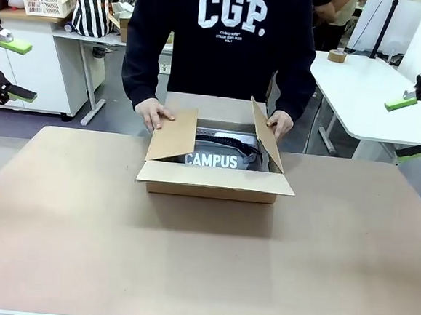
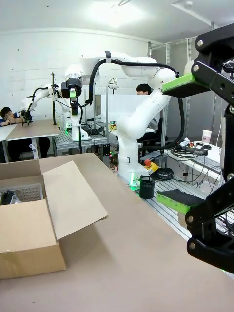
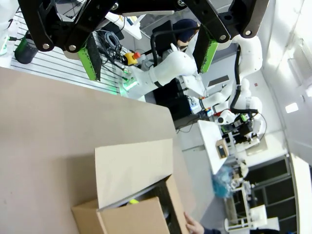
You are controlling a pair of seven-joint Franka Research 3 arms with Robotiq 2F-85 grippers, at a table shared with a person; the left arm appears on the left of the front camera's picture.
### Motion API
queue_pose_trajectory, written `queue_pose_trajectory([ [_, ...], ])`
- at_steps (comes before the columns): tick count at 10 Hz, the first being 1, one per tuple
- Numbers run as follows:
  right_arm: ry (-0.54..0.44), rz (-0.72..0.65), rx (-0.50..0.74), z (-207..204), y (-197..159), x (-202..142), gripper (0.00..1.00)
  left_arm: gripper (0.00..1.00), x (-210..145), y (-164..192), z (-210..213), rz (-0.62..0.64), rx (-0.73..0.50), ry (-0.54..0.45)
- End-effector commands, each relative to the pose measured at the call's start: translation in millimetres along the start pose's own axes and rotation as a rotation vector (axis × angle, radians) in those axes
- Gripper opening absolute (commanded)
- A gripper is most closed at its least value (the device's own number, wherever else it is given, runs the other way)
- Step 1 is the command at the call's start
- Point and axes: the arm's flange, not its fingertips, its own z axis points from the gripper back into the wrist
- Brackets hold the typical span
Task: Pack the gift set into the box.
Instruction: Press and hold the closed box until the human finishes sealing it.
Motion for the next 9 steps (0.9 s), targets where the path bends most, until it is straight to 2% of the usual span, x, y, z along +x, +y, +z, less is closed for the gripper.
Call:
queue_pose_trajectory([
  [1, 0.006, 0.006, -0.013, 2.0, 0.4, 1.0, 1.00, 1.00, -2.5, -2.1, 2.1, 0.009, 0.004, 0.018],
  [9, 0.006, 0.006, -0.013, 2.0, 0.4, 1.0, 1.00, 1.00, -2.5, -2.1, 2.1, 0.009, 0.004, 0.018],
])
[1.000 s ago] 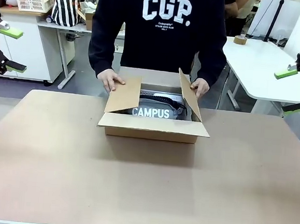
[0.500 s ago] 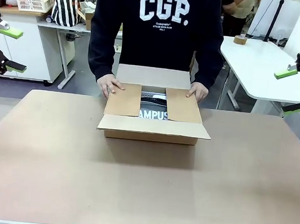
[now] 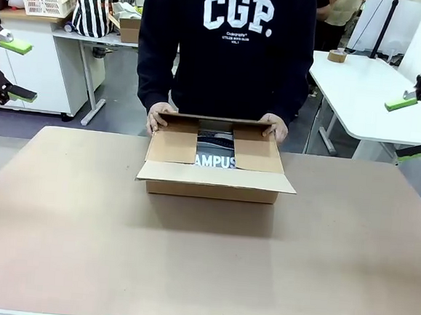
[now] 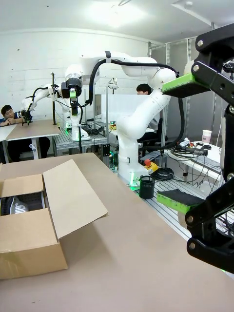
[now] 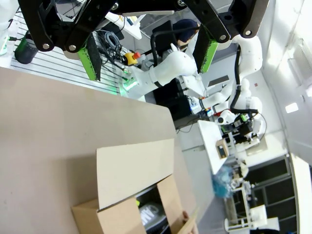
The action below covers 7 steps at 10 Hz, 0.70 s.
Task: Pack the gift set into the box.
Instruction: Press and hold the closed box until the human finishes sealing it.
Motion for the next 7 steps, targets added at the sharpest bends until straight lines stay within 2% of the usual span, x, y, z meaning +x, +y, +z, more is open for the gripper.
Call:
queue_pose_trajectory([
  [1, 0.006, 0.006, -0.013, 2.1, 0.4, 1.0, 1.00, 1.00, -2.5, -2.1, 2.1, 0.009, 0.005, 0.018],
  [7, 0.006, 0.006, -0.013, 2.1, 0.4, 1.0, 1.00, 1.00, -2.5, -2.1, 2.1, 0.009, 0.005, 0.018],
])
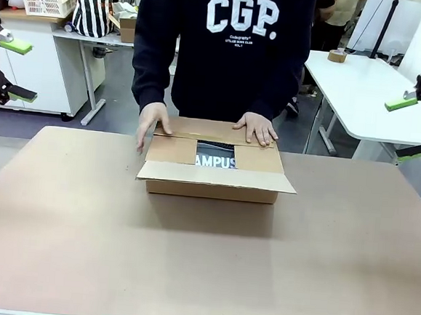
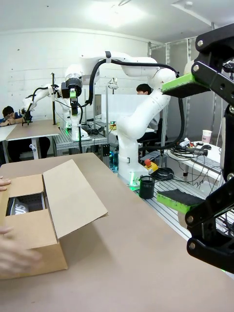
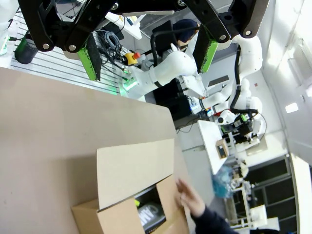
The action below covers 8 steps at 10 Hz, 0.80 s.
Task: Pack the gift set into the box.
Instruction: Press and hold the closed box until the human finishes sealing it.
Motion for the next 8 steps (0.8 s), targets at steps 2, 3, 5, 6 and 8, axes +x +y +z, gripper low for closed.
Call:
queue_pose_trajectory([
  [2, 0.006, 0.006, -0.013, 2.1, 0.5, 1.0, 1.00, 1.00, -2.5, -2.1, 2.1, 0.009, 0.005, 0.018],
  [3, 0.006, 0.006, -0.013, 2.1, 0.5, 1.0, 1.00, 1.00, -2.5, -2.1, 2.1, 0.009, 0.005, 0.018],
  [5, 0.006, 0.006, -0.013, 2.1, 0.5, 1.0, 1.00, 1.00, -2.5, -2.1, 2.1, 0.009, 0.005, 0.018],
  [6, 0.006, 0.006, -0.013, 2.1, 0.5, 1.0, 1.00, 1.00, -2.5, -2.1, 2.1, 0.009, 0.005, 0.018],
  [8, 0.006, 0.006, -0.013, 2.1, 0.5, 1.0, 1.00, 1.00, -2.5, -2.1, 2.1, 0.009, 0.005, 0.018],
])
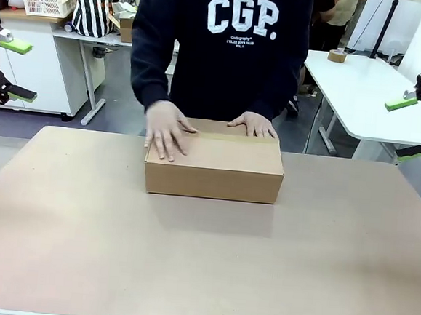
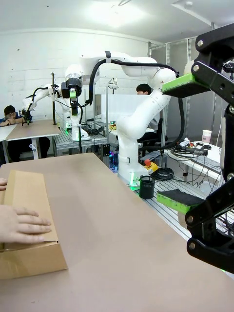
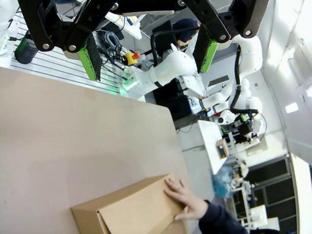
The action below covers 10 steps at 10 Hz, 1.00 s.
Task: Pack the gift set into the box.
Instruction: Press and hold the closed box until the human finishes sealing it.
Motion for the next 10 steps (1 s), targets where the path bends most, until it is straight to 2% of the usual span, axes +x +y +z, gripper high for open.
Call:
queue_pose_trajectory([
  [1, 0.006, 0.006, -0.013, 2.1, 0.5, 1.0, 1.00, 1.00, -2.5, -2.1, 2.1, 0.009, 0.005, 0.018],
  [10, 0.006, 0.006, -0.013, 2.1, 0.5, 1.0, 1.00, 1.00, -2.5, -2.1, 2.1, 0.009, 0.005, 0.018],
])
